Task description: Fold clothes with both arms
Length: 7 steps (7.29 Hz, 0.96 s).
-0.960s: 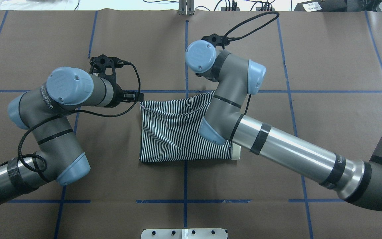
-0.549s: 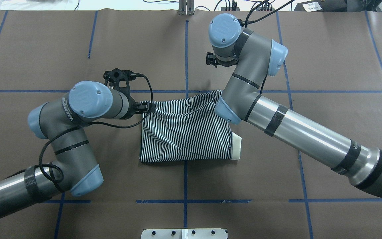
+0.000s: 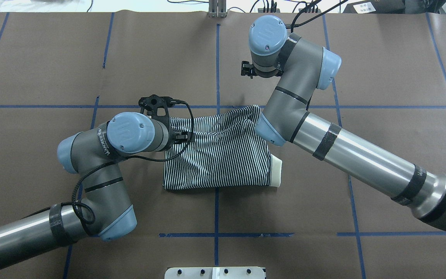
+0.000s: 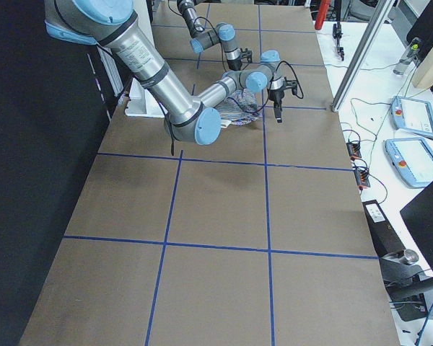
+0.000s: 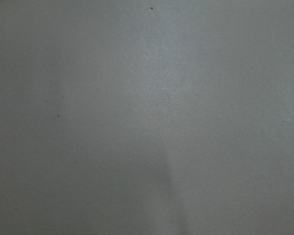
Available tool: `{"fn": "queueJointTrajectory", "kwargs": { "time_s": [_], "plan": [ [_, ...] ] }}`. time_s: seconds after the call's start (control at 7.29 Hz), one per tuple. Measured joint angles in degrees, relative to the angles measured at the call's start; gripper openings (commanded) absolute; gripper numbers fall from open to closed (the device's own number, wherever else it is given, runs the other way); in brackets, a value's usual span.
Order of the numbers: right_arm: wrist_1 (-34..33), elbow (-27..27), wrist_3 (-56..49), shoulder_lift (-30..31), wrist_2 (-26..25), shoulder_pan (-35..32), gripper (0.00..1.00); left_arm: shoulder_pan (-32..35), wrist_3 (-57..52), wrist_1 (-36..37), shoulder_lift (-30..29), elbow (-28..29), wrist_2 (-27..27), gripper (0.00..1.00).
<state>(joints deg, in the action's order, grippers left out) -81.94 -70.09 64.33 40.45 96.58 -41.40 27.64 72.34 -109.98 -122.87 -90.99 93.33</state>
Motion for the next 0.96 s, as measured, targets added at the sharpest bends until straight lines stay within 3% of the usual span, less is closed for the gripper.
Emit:
{"fn": "queueJointTrajectory", "kwargs": {
  "time_s": [0.96],
  "plan": [
    [0.18, -1.18, 0.26, 0.7, 0.17, 0.15, 1.0, 6.31, -3.17, -0.88, -6.03, 12.3, -0.18, 1.0]
  ]
}}
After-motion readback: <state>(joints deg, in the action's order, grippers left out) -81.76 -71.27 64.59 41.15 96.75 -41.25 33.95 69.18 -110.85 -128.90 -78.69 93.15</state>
